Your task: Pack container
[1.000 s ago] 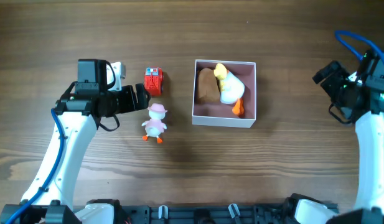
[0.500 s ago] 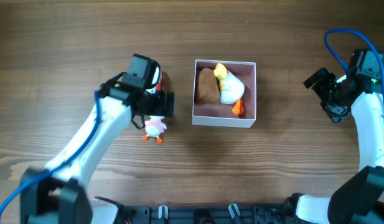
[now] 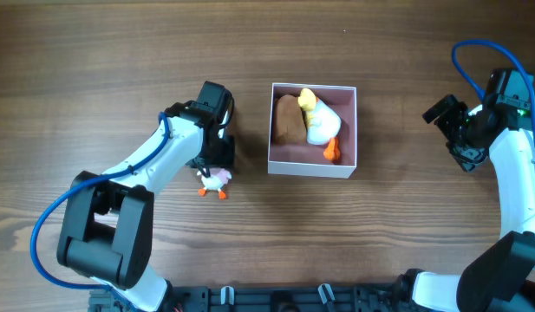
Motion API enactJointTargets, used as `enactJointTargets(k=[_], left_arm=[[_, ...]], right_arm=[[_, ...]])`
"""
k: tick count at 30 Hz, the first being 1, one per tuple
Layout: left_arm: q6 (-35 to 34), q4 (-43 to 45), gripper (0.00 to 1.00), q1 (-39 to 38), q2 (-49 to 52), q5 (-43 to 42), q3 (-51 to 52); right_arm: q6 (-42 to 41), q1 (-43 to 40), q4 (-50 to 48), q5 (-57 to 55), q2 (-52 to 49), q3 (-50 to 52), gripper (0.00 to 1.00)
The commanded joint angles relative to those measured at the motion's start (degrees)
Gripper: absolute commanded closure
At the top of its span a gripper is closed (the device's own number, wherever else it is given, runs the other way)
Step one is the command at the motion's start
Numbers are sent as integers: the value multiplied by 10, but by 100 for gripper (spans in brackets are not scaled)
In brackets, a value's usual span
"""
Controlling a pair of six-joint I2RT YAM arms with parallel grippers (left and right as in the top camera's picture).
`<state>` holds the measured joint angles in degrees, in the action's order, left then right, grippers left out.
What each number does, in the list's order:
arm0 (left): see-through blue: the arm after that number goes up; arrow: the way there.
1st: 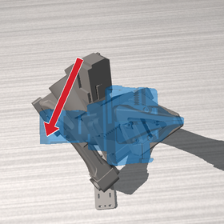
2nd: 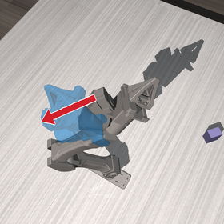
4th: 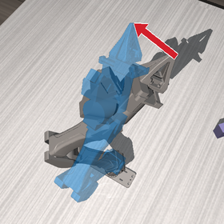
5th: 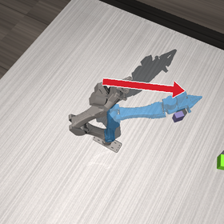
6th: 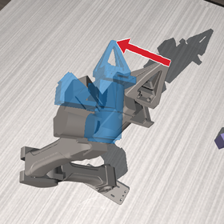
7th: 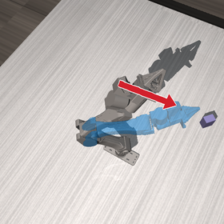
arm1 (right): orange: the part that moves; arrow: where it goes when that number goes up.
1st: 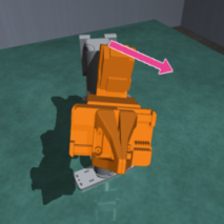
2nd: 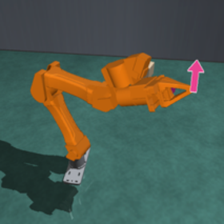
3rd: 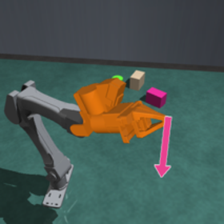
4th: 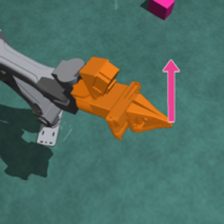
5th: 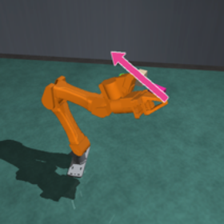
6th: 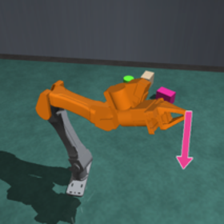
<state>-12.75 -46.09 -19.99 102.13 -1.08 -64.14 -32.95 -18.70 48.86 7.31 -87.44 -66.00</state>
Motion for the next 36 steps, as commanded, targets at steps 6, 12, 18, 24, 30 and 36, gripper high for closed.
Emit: enactJointTargets(k=[6, 12, 18, 24, 30, 36], left_arm=[[5, 29, 49, 0, 24, 8, -6], [8, 38, 96, 0, 29, 7, -6], [21, -30, 96, -2, -11, 5, -27], [103, -88, 96, -89, -114, -55, -147], [256, 48, 96, -203, -127, -53, -172], [306, 219, 96, -248, -21, -56, -172]], right_arm=[[-1, -1, 1, 5, -3, 1, 0], [-2, -1, 3, 5, -3, 1, 0], [-2, -1, 3, 5, -3, 1, 0], [-2, -1, 5, 5, -3, 1, 1], [-2, -1, 6, 5, -3, 1, 1], [-2, -1, 16, 5, -3, 1, 1]])
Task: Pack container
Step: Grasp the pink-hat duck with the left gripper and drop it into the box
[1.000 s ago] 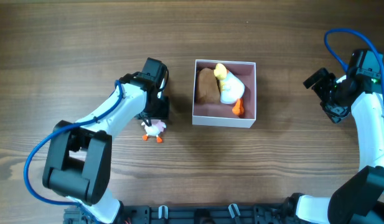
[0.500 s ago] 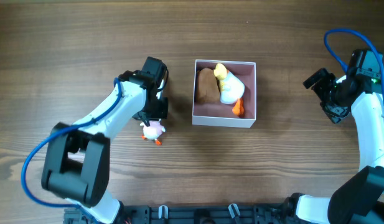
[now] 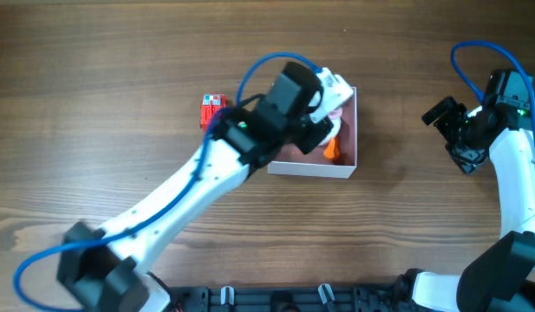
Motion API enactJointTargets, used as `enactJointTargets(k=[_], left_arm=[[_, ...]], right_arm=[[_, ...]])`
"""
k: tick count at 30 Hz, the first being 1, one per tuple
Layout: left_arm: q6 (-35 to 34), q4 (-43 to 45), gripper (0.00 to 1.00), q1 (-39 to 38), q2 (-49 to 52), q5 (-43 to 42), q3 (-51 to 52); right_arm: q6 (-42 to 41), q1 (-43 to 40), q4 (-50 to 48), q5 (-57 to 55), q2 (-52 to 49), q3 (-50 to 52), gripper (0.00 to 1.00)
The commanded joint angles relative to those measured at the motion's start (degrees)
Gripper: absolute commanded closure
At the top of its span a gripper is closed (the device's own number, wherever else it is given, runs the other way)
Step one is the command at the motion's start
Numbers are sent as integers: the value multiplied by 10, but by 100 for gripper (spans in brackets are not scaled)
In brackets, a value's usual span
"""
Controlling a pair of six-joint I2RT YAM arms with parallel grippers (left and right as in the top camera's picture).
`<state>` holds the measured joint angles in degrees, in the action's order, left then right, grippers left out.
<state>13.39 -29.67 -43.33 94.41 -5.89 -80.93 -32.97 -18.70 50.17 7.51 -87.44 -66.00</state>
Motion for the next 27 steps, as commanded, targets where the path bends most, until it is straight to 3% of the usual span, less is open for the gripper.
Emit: enactJointTargets(k=[1, 5, 12, 15, 17, 18, 19, 27], left_arm=[[47, 70, 96, -19, 72, -14, -5], [104, 80, 94, -38, 124, -54, -5], [104, 58, 62, -42, 142, -54, -5], [104, 39, 60, -42, 142, -45, -5], [104, 34, 52, -42, 142, -43, -5], [104, 27, 43, -42, 142, -43, -5], [104, 17, 0, -42, 141, -43, -5], [30, -8, 0, -31, 120, -43, -5]], right_arm=[[-2, -1, 4, 3, -3, 1, 0], [-2, -1, 9, 3, -3, 1, 0], [-1, -1, 13, 3, -3, 1, 0], [0, -1, 14, 3, -3, 1, 0], [0, -1, 14, 3, -3, 1, 1], [0, -1, 15, 3, -3, 1, 1], [0, -1, 15, 3, -3, 1, 0], [0, -1, 13, 3, -3, 1, 1]])
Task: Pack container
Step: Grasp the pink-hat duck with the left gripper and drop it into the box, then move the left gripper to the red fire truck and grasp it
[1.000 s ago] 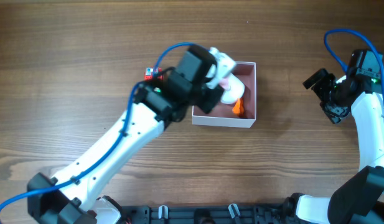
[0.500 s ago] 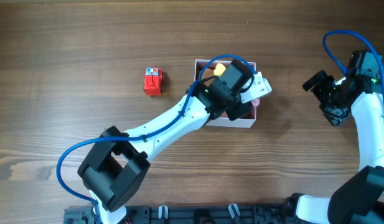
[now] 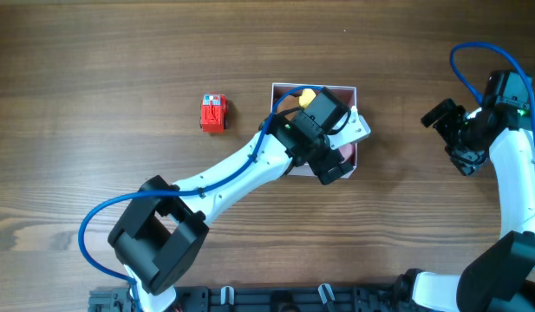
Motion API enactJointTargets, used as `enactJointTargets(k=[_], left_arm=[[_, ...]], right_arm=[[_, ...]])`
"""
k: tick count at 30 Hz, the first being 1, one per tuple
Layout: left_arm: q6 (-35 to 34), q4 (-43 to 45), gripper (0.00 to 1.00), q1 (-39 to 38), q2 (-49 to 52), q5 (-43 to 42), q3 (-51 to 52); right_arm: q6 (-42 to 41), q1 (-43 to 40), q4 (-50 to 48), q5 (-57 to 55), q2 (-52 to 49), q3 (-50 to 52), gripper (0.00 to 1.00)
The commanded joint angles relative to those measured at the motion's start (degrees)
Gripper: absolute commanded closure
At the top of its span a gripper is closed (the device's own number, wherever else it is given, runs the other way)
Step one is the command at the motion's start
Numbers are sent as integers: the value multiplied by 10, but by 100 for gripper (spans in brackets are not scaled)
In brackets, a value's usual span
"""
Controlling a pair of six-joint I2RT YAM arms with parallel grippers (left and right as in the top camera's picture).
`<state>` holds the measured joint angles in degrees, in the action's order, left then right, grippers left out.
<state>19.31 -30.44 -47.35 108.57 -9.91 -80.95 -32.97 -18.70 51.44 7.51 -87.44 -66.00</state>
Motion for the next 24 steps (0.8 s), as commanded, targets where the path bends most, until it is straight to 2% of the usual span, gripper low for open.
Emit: enactJointTargets(k=[1, 5, 7, 8, 9, 10, 12, 14, 18, 24], left_arm=[[-37, -1, 0, 14, -40, -3, -5], [-37, -47, 0, 48, -149, -1, -5], [-38, -101, 0, 107, -205, -1, -5], [-57, -119, 0, 139, -211, 3, -5], [-106, -132, 2, 175, -211, 16, -5], [-174, -150, 8, 226, -198, 29, -5], [-241, -171, 12, 292, -166, 31, -5], [-279, -175, 14, 334, -120, 31, -5], [-295, -160, 12, 354, -20, 31, -5], [-295, -124, 10, 353, 78, 53, -5]], right_arm=[[0, -1, 1, 3, -3, 1, 0], [0, -1, 1, 3, -3, 1, 0], [-1, -1, 0, 3, -3, 1, 0], [-2, -1, 0, 3, -3, 1, 0], [-1, -1, 0, 3, -3, 1, 1], [-1, -1, 1, 3, -3, 1, 1], [-2, -1, 1, 3, -3, 1, 1], [-2, -1, 1, 3, -3, 1, 1], [-2, -1, 5, 3, -3, 1, 1], [-2, -1, 5, 3, -3, 1, 0]])
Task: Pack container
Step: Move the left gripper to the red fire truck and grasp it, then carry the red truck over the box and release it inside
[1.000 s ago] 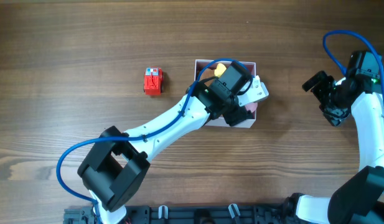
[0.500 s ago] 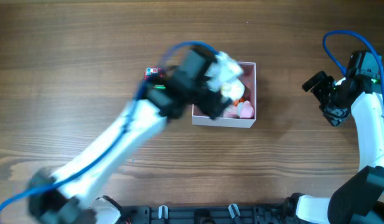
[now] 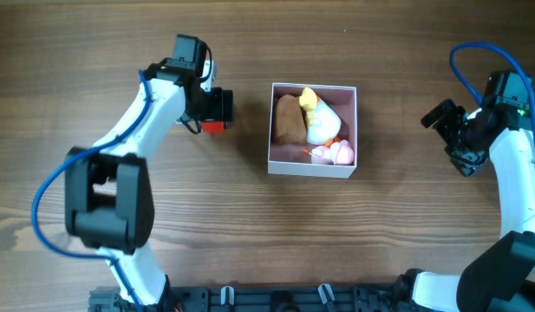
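Note:
The white box [image 3: 354, 130] with a pink inside stands at the table's middle. In it lie a brown plush [image 3: 289, 120], a white and yellow duck [image 3: 319, 120] and a small pink and white toy [image 3: 338, 153] in the near right corner. A red toy block [image 3: 213, 126] lies left of the box. My left gripper [image 3: 218, 107] hangs right over the block and covers most of it; its fingers are hidden under its own body. My right gripper [image 3: 440, 113] is held far right of the box, its fingers together on nothing.
The wooden table [image 3: 250, 225] carries nothing else. The left arm reaches in from the front left. The right arm stands along the right edge. A black rail [image 3: 276, 299] runs along the front edge.
My left gripper was over the box's near right corner and is now left of the box, over the red block. The pink and white toy now lies uncovered in the box.
My left gripper was down at the pink and white toy on the table, left of the box. Then it was over the box, the red block lying bare on the table. The toy now lies in the box and the gripper is over the block. The right arm never moved.

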Motion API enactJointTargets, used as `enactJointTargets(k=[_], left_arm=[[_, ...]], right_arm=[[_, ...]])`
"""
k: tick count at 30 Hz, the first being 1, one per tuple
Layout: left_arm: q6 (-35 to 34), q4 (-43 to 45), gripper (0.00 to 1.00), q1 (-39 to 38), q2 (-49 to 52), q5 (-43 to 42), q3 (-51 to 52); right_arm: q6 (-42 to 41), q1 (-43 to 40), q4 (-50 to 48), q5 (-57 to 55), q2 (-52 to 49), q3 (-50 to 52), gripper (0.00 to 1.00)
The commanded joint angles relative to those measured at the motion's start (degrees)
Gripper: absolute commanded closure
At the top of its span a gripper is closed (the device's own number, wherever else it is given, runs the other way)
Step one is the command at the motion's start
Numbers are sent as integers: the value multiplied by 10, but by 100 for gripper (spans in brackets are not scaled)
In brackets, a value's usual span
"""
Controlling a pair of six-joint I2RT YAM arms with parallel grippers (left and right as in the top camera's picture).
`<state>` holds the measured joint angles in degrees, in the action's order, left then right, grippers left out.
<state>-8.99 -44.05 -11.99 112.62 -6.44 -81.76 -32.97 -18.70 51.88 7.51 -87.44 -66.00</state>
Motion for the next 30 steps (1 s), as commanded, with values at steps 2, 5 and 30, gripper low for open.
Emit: enactJointTargets(k=[2, 5, 30], left_arm=[[-11, 25, 11, -1, 55, 21, 3], [-11, 43, 12, -1, 60, 21, 3], [229, -5, 94, -191, -243, 12, 3]], right_arm=[[-2, -1, 1, 3, -3, 1, 0], [-2, -1, 0, 3, -3, 1, 1], [-2, -1, -2, 3, -3, 1, 1]])
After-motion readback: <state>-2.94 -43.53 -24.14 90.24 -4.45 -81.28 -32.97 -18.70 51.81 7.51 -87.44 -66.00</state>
